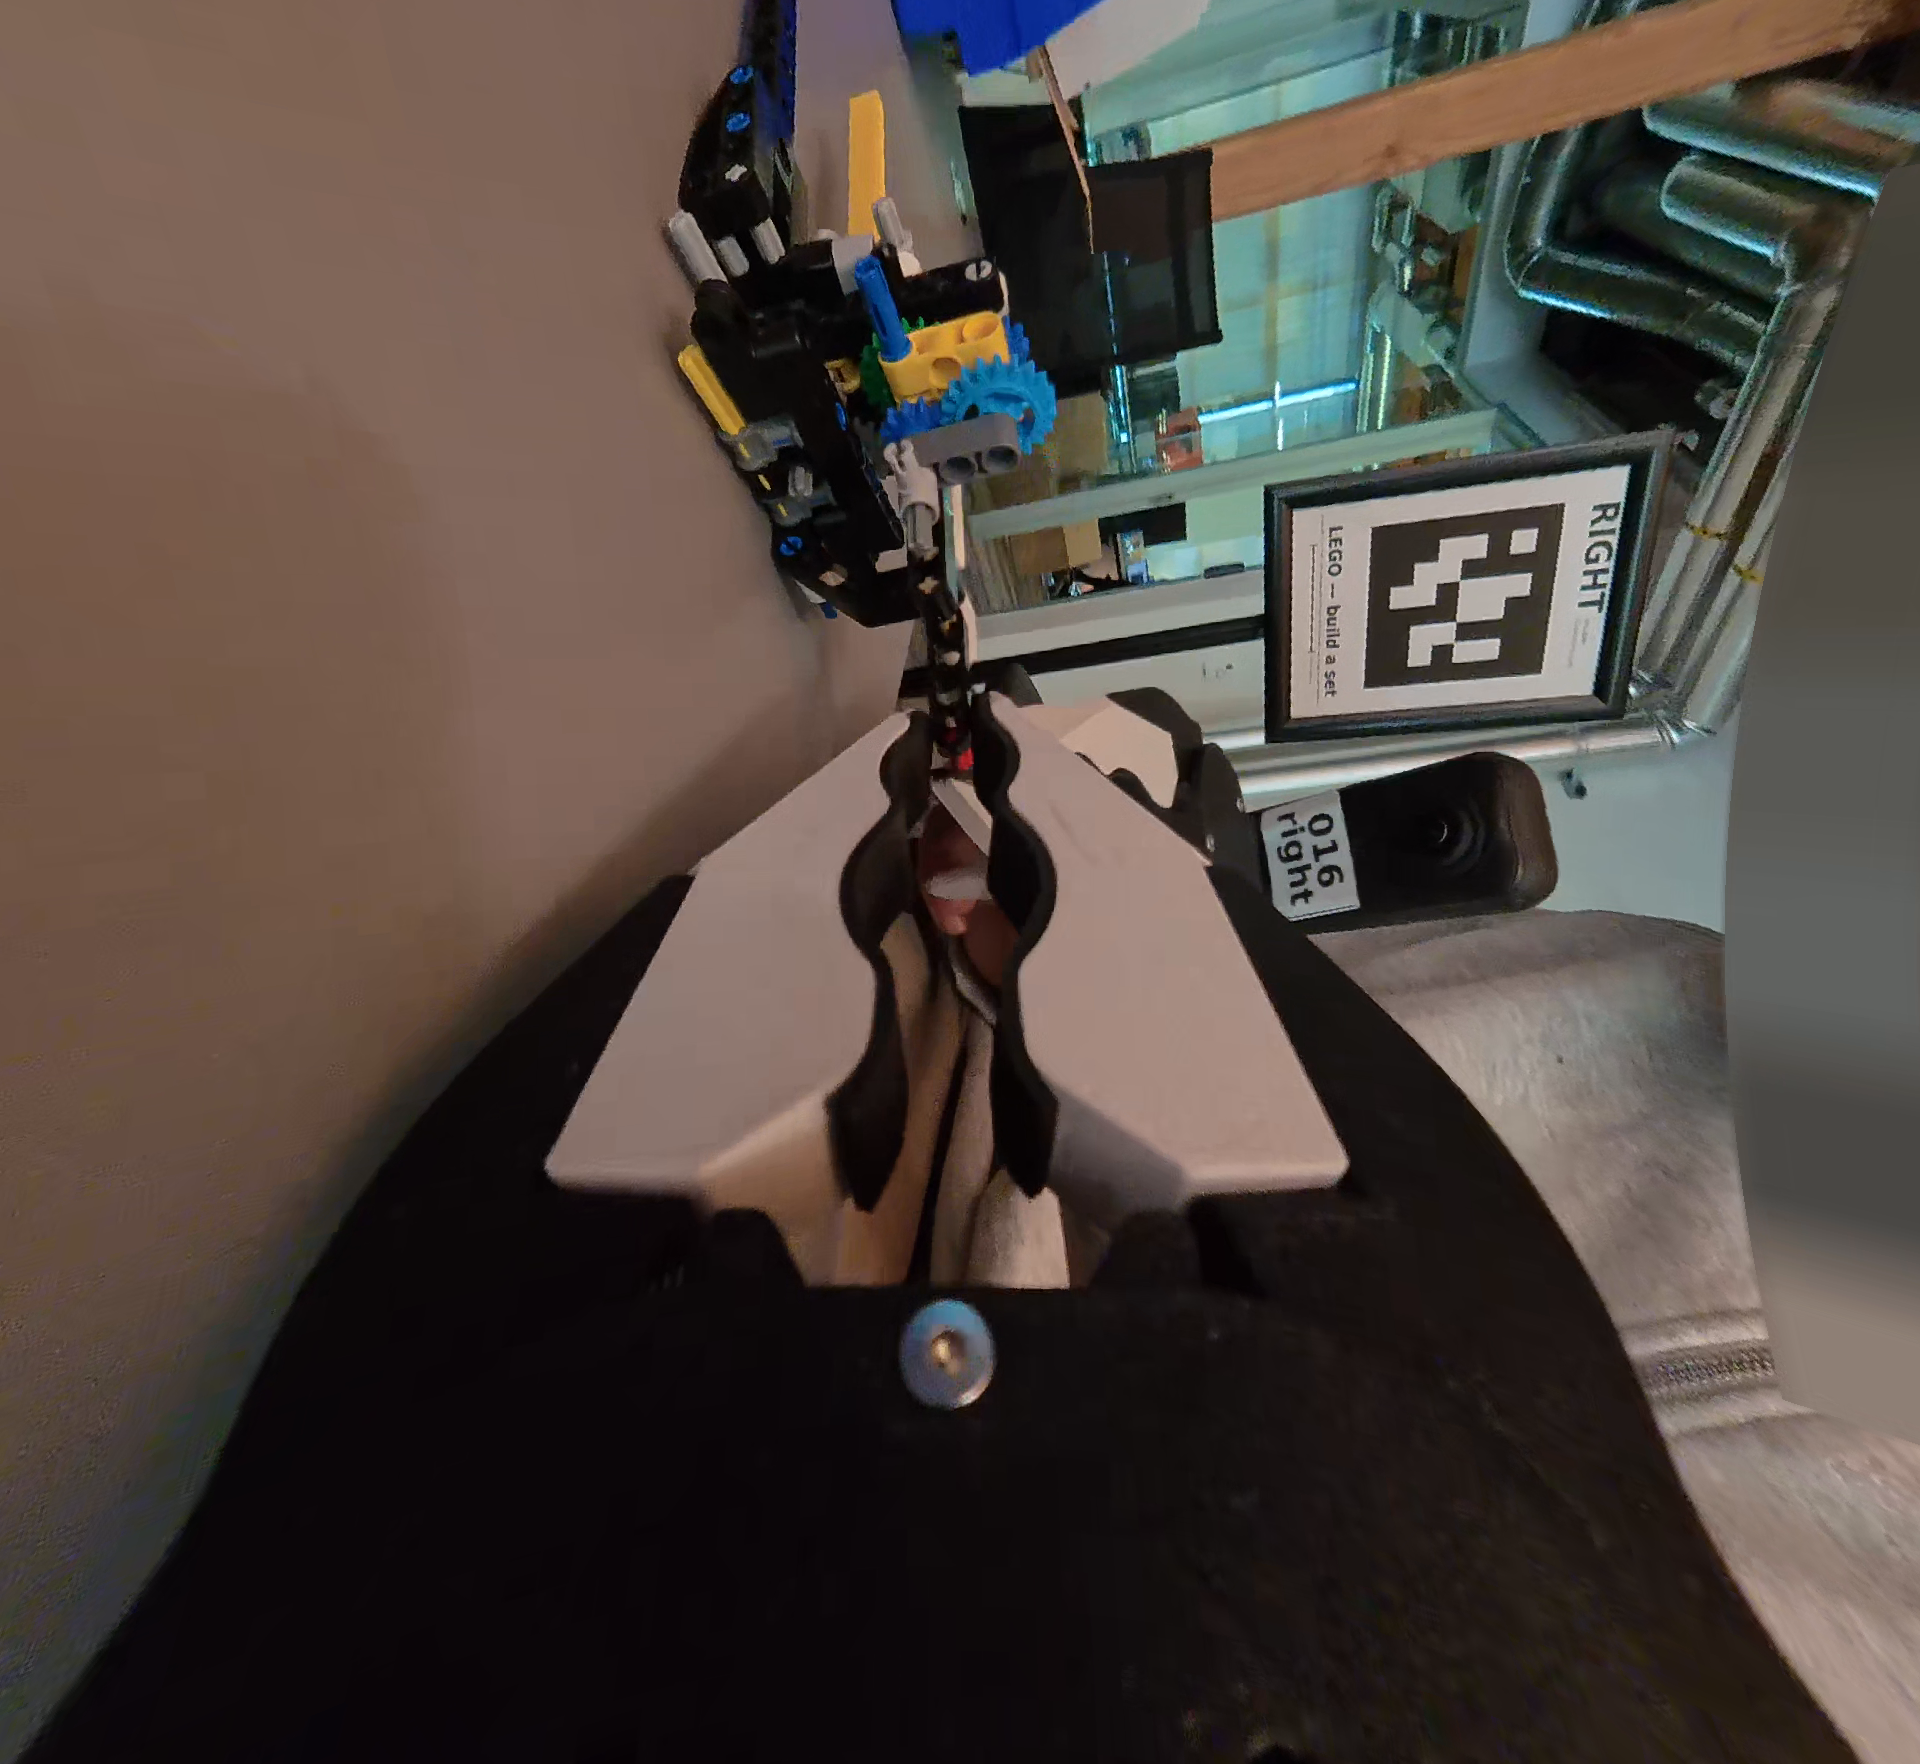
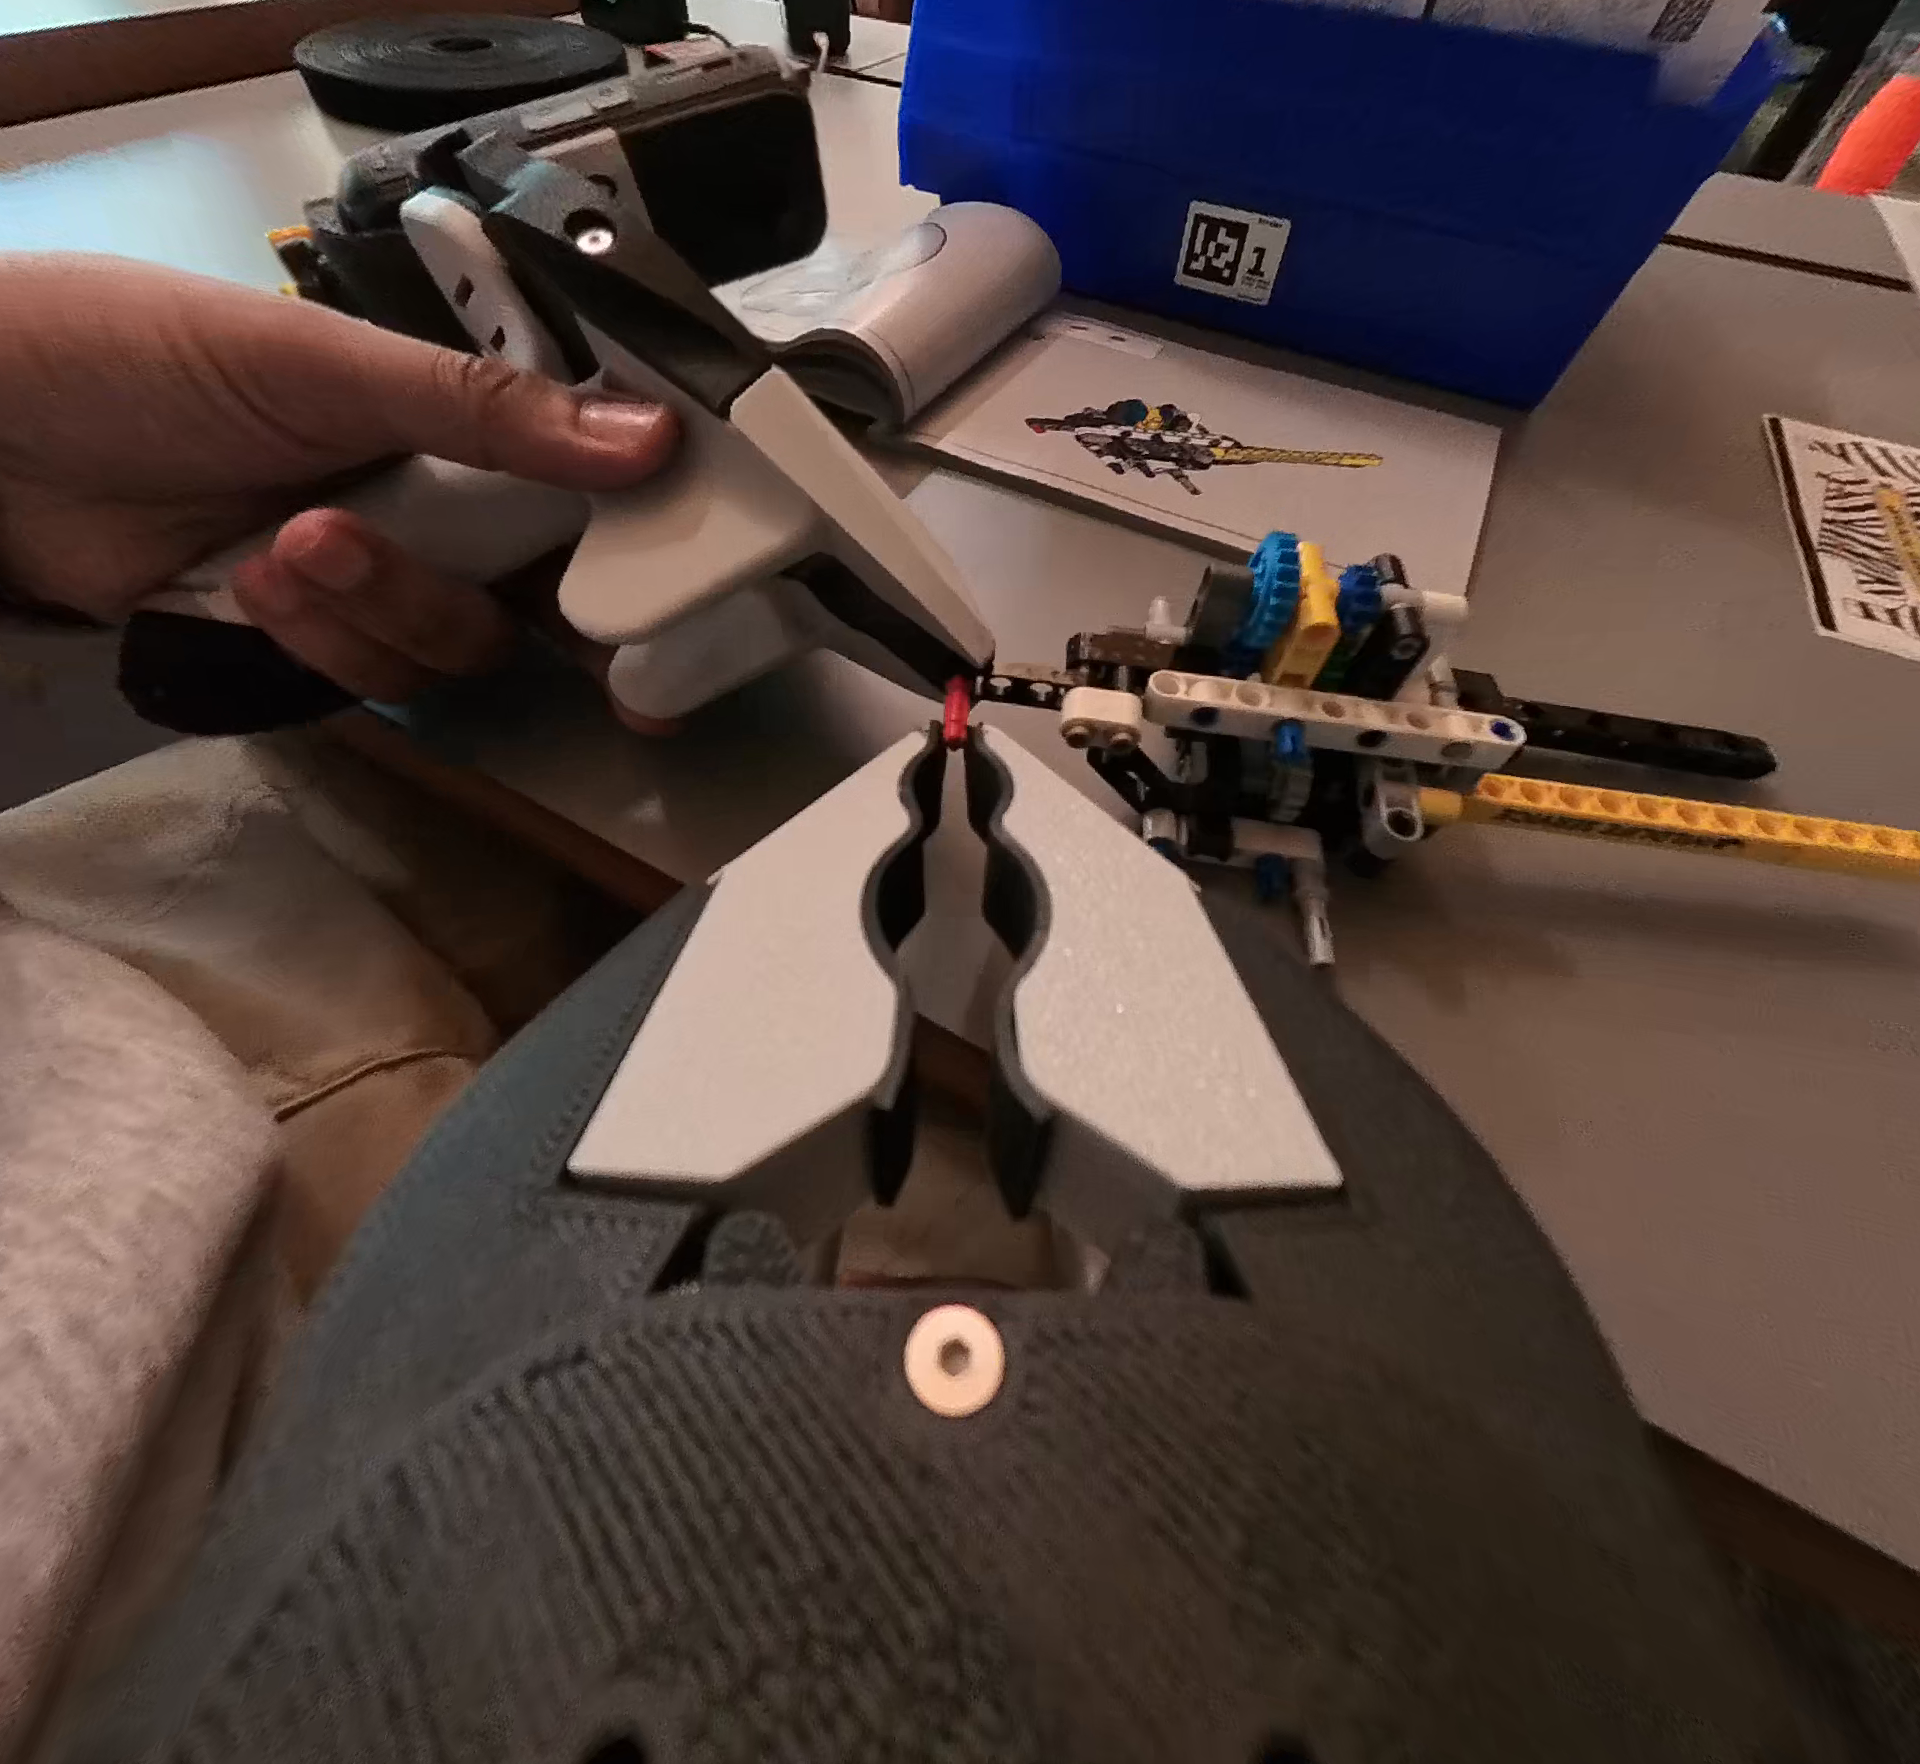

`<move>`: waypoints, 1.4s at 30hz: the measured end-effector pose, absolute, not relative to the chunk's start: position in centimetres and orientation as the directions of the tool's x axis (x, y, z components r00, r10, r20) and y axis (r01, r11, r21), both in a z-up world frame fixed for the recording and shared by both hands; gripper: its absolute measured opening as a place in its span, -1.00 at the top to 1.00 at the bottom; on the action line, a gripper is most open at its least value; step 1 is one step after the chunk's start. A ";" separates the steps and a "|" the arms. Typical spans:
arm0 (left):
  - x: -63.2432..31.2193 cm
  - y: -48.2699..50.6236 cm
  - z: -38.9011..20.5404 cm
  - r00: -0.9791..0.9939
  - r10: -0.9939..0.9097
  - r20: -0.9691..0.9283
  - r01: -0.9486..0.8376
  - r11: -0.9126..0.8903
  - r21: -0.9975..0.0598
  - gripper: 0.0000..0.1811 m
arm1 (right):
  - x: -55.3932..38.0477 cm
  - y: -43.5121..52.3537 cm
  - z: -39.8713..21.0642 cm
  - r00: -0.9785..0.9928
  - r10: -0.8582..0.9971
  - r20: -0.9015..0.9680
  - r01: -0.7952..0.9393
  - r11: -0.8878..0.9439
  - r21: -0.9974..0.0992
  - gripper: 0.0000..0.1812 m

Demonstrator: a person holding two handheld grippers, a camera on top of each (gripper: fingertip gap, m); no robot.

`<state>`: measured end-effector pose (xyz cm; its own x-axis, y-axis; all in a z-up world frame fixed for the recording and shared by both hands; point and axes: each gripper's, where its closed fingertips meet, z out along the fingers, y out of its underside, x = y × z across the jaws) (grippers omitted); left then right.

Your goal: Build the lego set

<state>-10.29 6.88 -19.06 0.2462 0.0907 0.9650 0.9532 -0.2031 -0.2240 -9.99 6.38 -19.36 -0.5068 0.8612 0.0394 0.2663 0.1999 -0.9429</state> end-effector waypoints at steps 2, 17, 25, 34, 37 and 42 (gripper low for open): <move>-10.2 7.0 -19.0 0.254 0.094 0.963 0.955 -0.182 -0.234 0.91 | -9.9 6.5 -19.4 -0.510 0.859 0.034 0.276 0.201 -0.940 0.97; -10.0 7.2 -19.4 0.288 0.117 0.950 0.947 -0.180 -0.265 0.91 | -9.7 6.7 -19.5 -0.580 0.814 -0.047 0.340 0.189 -0.921 0.98; -10.0 7.1 -19.4 0.306 0.131 0.943 0.944 -0.170 -0.283 0.90 | -9.7 6.6 -19.6 -0.588 0.808 0.027 0.310 0.255 -0.916 0.98; -9.9 7.1 -19.6 0.320 0.139 0.937 0.939 -0.178 -0.294 0.89 | -9.7 6.6 -19.7 -0.590 0.807 0.017 0.317 0.251 -0.914 0.98; -9.8 7.1 -19.6 0.316 0.139 0.939 0.940 -0.181 -0.290 0.89 | -9.7 6.6 -19.9 -0.594 0.804 0.003 0.328 0.246 -0.912 0.98; -9.3 7.3 -19.3 0.292 0.104 0.951 0.943 -0.197 -0.268 0.89 | -9.7 6.6 -20.5 -0.604 0.797 -0.018 0.353 0.247 -0.903 0.98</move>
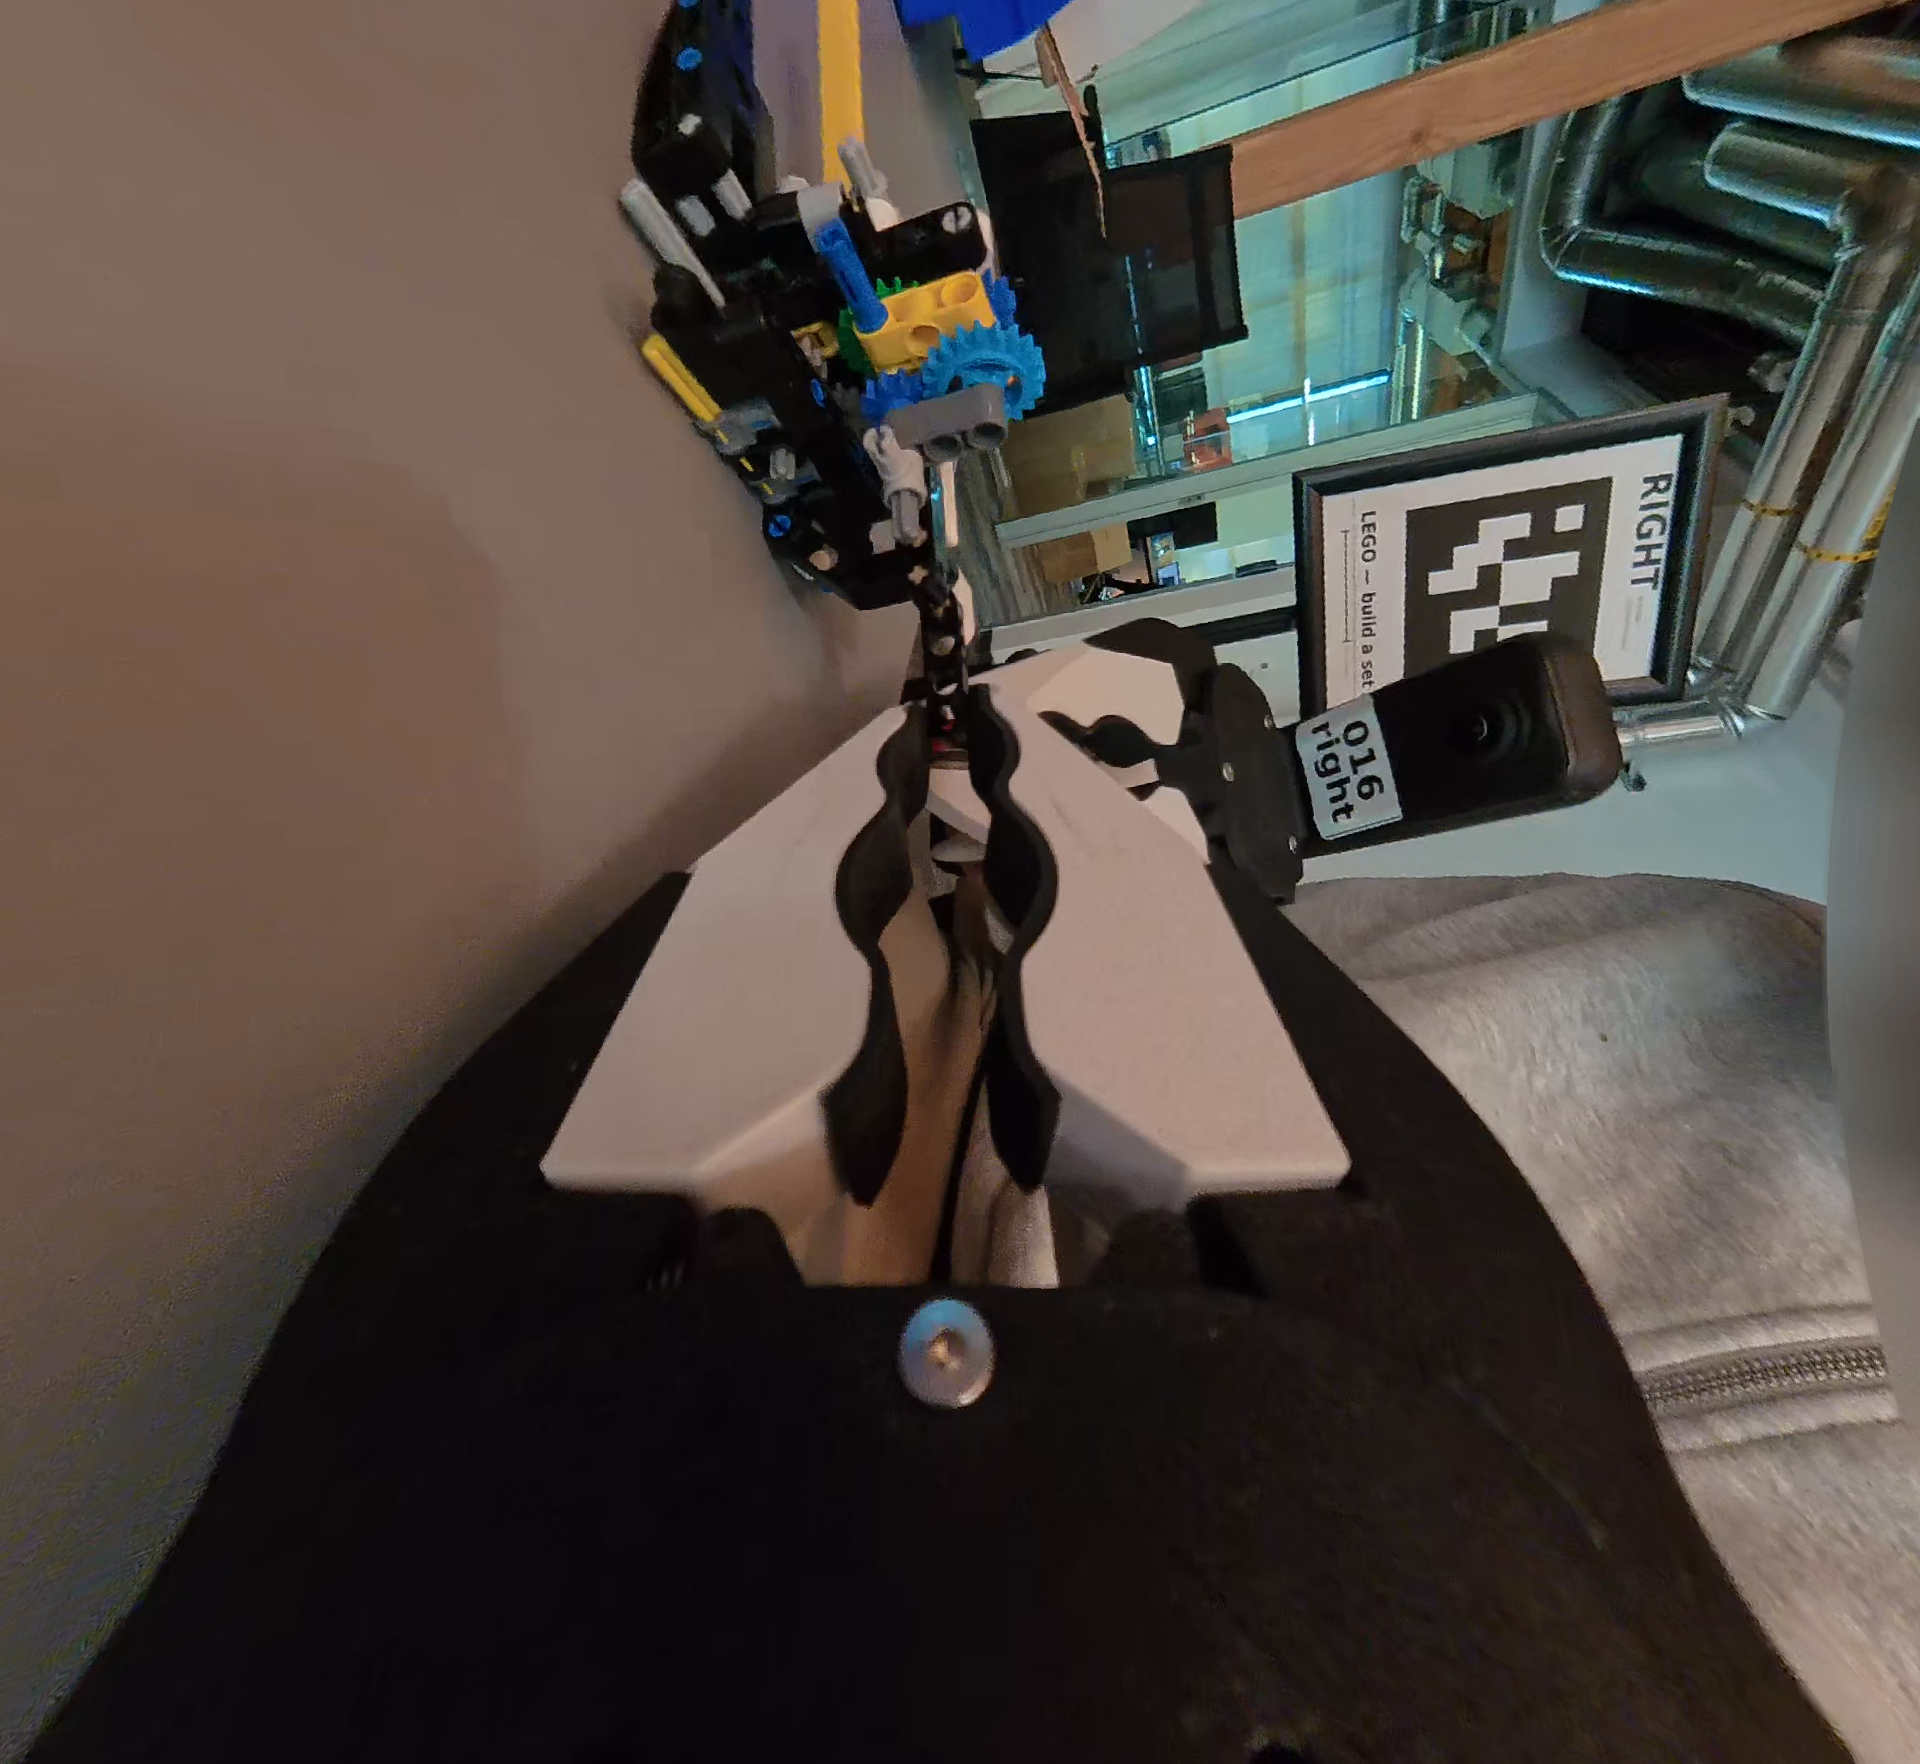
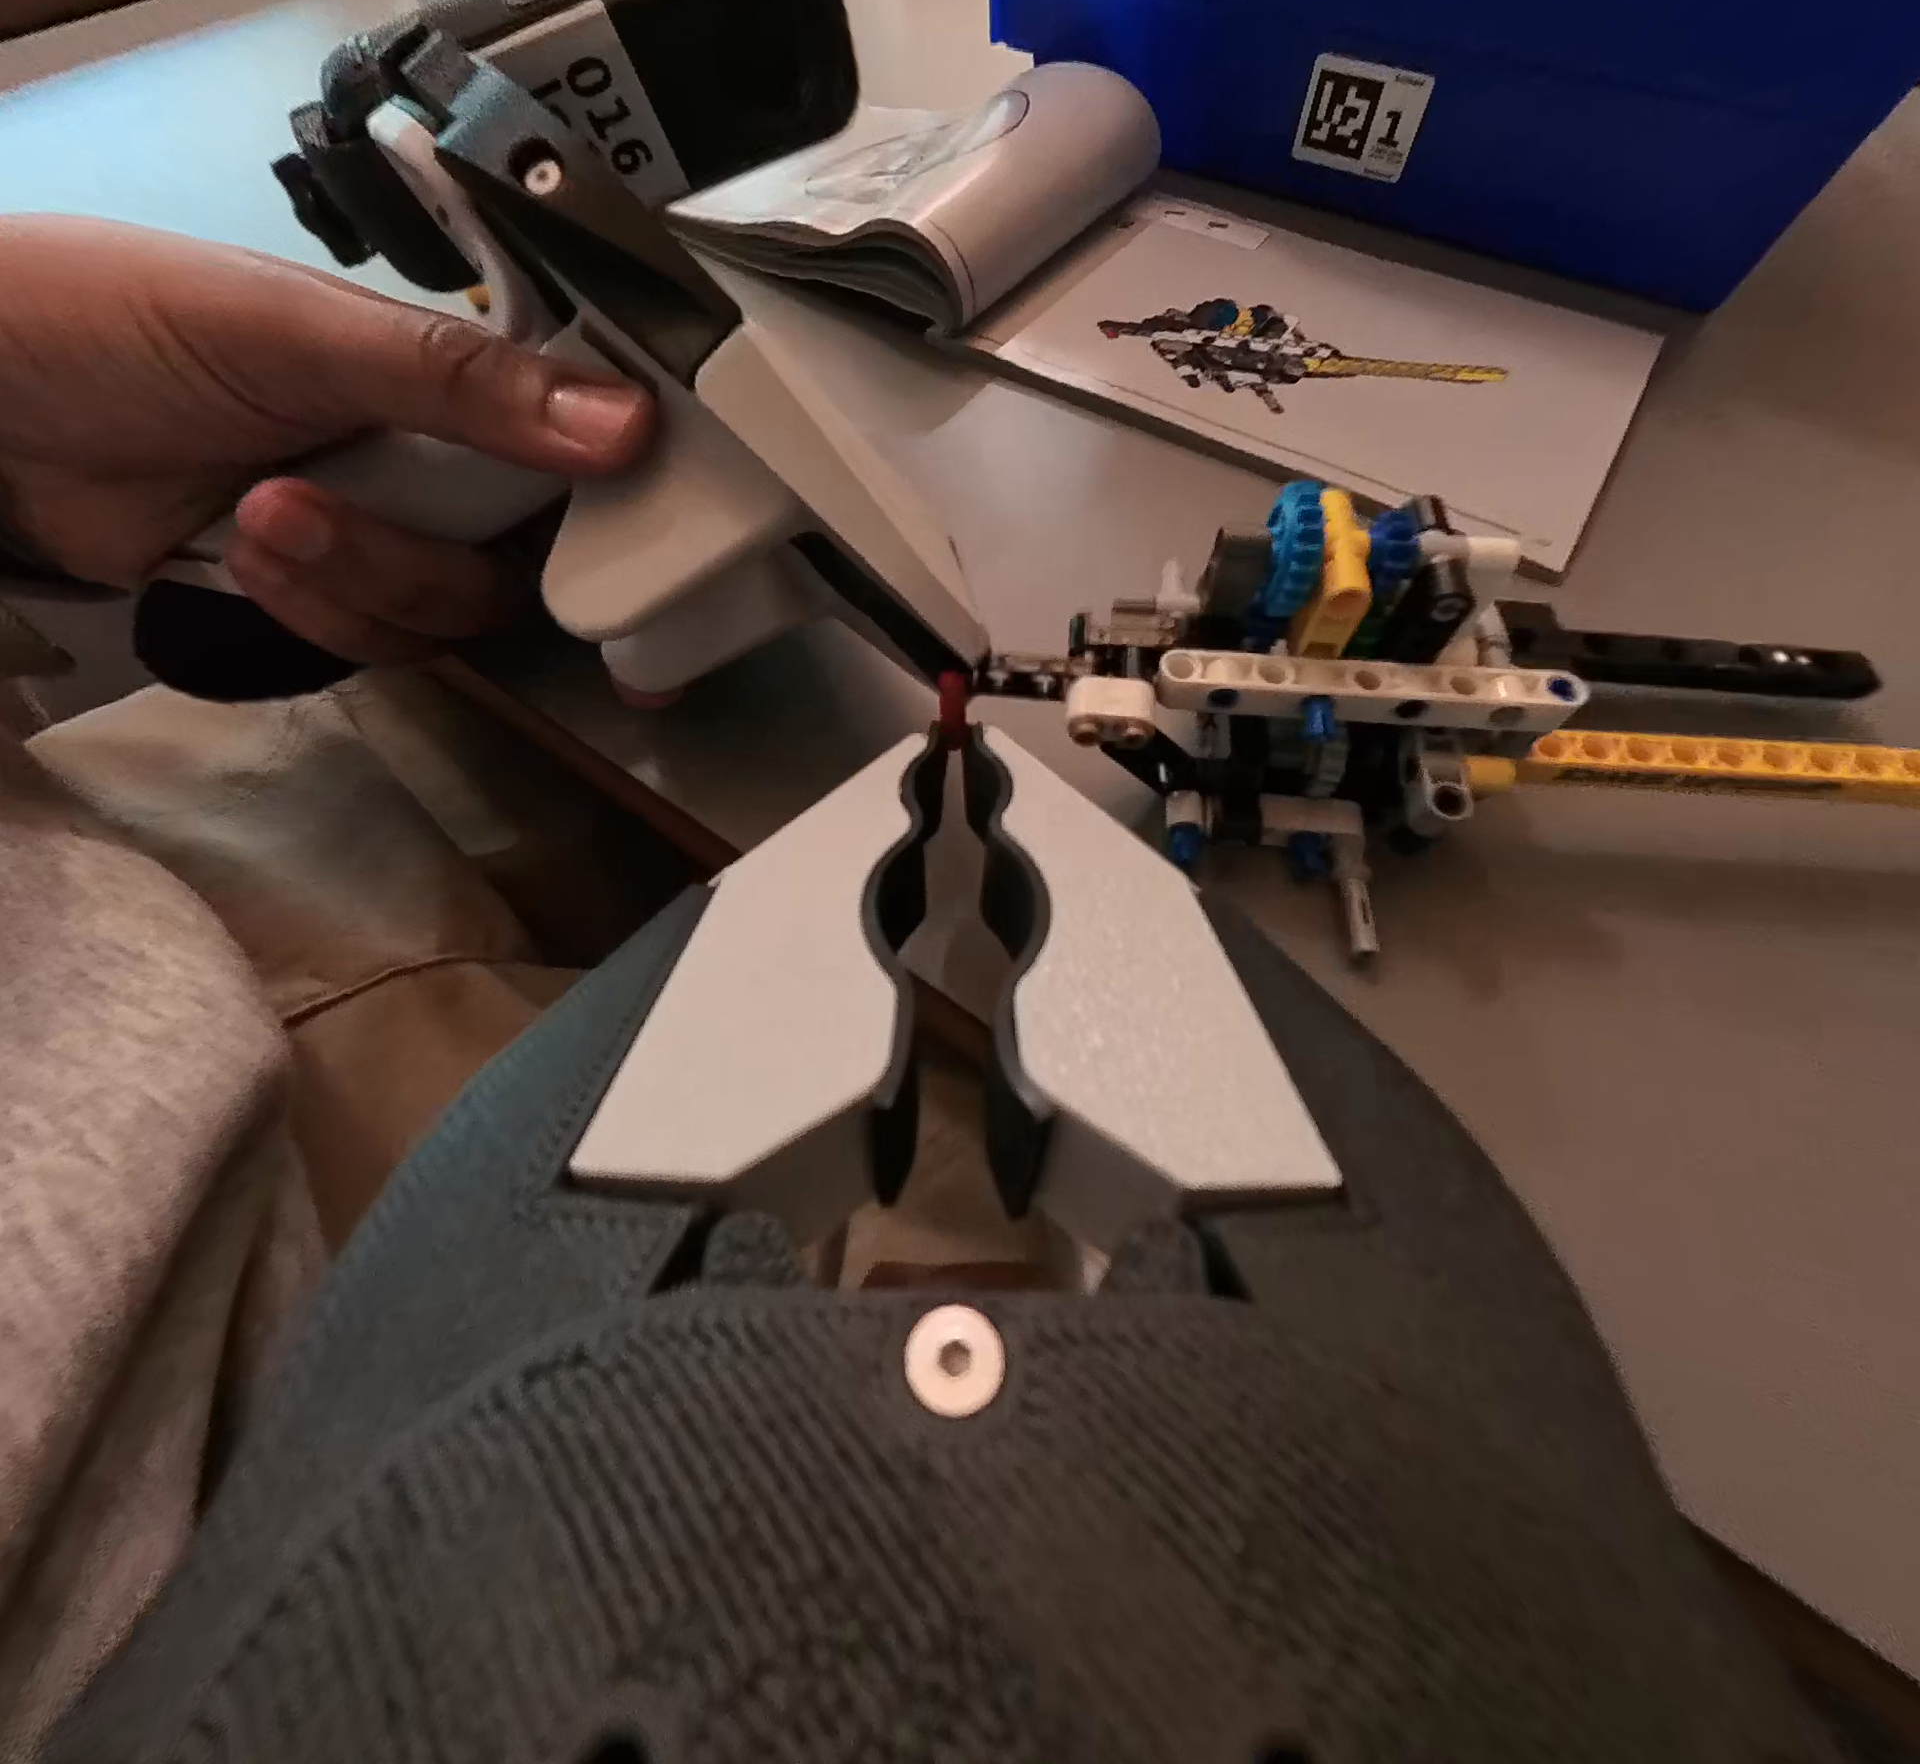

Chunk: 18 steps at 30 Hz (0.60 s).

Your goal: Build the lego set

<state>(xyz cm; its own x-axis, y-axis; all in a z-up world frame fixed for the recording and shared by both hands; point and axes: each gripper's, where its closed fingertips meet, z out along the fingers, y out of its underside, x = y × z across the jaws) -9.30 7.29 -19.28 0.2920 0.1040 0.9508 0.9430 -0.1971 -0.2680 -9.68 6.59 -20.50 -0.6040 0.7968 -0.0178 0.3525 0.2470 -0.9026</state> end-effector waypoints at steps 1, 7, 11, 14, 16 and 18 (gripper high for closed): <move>-9.0 7.5 -19.2 0.292 0.097 0.952 0.942 -0.201 -0.269 0.89 | -9.7 6.6 -20.5 -0.604 0.797 -0.009 0.349 0.254 -0.902 0.98; -9.3 7.6 -19.3 0.326 0.119 0.938 0.936 -0.181 -0.303 0.90 | -9.6 6.7 -20.1 -0.601 0.799 -0.024 0.354 0.239 -0.904 0.98; -9.5 7.6 -19.2 0.313 0.112 0.943 0.942 -0.166 -0.293 0.90 | -9.3 6.9 -20.9 -0.605 0.796 -0.015 0.380 0.272 -0.884 0.98; -9.8 7.4 -19.1 0.324 0.115 0.939 0.940 -0.151 -0.306 0.90 | -9.1 6.9 -20.7 -0.606 0.795 -0.027 0.380 0.259 -0.888 0.98; -10.1 7.3 -18.9 0.337 0.119 0.934 0.938 -0.135 -0.321 0.89 | -9.2 7.1 -20.5 -0.603 0.797 -0.035 0.378 0.247 -0.892 0.98; -10.2 7.0 -18.7 0.337 0.115 0.934 0.939 -0.116 -0.325 0.82 | -9.2 7.2 -20.2 -0.602 0.797 -0.047 0.377 0.231 -0.897 0.98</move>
